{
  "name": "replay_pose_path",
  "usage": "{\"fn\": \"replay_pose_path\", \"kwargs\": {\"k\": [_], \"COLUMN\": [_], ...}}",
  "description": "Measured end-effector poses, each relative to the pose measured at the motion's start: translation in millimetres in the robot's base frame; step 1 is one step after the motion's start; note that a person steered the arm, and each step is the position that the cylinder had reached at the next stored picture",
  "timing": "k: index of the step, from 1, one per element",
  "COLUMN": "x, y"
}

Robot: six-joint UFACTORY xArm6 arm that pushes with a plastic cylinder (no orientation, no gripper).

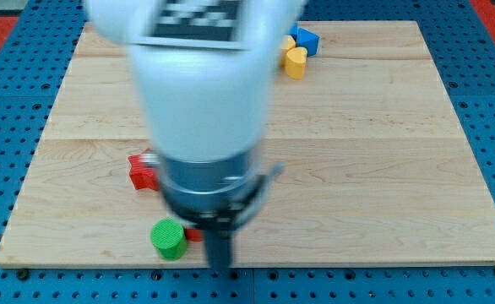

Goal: Push the red circle into the green star

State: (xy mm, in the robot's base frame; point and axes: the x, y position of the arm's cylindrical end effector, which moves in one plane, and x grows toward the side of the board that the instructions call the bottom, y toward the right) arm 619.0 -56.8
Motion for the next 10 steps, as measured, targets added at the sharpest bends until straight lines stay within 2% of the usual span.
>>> {"fn": "replay_pose_path", "kwargs": {"k": [1,2,3,4,5,6,7,8,9,10], "x": [-24,-59,-60,-40,-21,-9,-55,-123,-105,-17], "y": [-48,-67,-59,-40,-50,20,54,57,113,126]}}
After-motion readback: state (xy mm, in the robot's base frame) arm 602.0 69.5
